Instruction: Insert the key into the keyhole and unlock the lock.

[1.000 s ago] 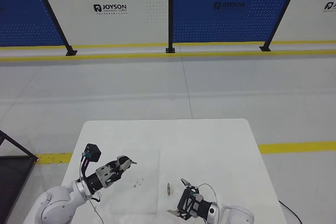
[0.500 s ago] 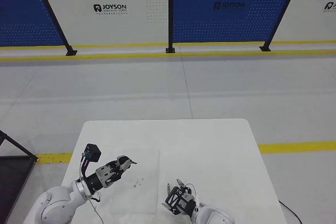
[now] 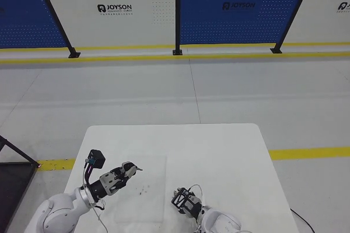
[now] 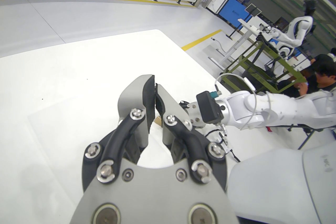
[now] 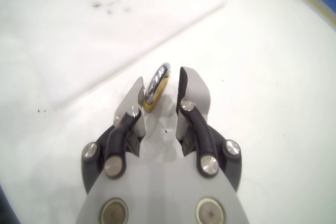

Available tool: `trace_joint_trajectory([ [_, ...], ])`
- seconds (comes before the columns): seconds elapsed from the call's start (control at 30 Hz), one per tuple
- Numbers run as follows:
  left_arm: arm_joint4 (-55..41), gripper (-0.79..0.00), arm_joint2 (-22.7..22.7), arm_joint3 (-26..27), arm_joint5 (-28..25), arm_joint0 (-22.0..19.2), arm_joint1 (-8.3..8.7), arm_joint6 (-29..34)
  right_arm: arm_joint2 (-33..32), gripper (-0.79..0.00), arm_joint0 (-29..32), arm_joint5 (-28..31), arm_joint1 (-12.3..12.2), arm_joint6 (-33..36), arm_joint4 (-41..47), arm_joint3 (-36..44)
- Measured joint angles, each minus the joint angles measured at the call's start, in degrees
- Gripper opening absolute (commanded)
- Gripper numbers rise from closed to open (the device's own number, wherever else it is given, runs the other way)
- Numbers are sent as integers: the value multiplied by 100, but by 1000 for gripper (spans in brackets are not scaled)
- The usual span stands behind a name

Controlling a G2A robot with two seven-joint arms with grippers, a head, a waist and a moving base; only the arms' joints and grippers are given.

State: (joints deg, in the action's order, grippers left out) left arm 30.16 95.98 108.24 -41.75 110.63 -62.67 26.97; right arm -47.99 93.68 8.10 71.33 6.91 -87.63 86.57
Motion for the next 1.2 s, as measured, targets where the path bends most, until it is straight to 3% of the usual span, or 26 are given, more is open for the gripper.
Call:
trace_joint_trajectory([
  [0.03, 0, -785, 0, 0, 0, 0, 0, 0, 8, -705, -24, 16, 6, 27, 34, -14],
  [0.1, 0, -785, 0, 0, 0, 0, 0, 0, 15, -785, -53, 38, 12, 52, 73, -31],
  [0.4, -6, -785, -4, 1, 8, -3, -1, -9, -333, -785, 2, 252, -45, -229, 630, 254],
  [0.67, -380, -785, -129, 88, 162, 98, -50, -828, -1439, -785, 247, 1757, -257, -613, 2504, 826],
  [0.83, -746, -785, -329, 172, -44, 245, -86, -1296, -1857, -785, 383, 2517, -342, -724, 3357, 1005],
  [1.0, -1217, -785, -547, 112, -334, 259, -110, -1562, -1944, -785, 328, 2961, -381, -435, 3888, 1085],
  [1.2, -1192, -785, -525, 129, -281, 251, -109, -1570, -1951, -785, 317, 2980, -385, -392, 3929, 1088],
])
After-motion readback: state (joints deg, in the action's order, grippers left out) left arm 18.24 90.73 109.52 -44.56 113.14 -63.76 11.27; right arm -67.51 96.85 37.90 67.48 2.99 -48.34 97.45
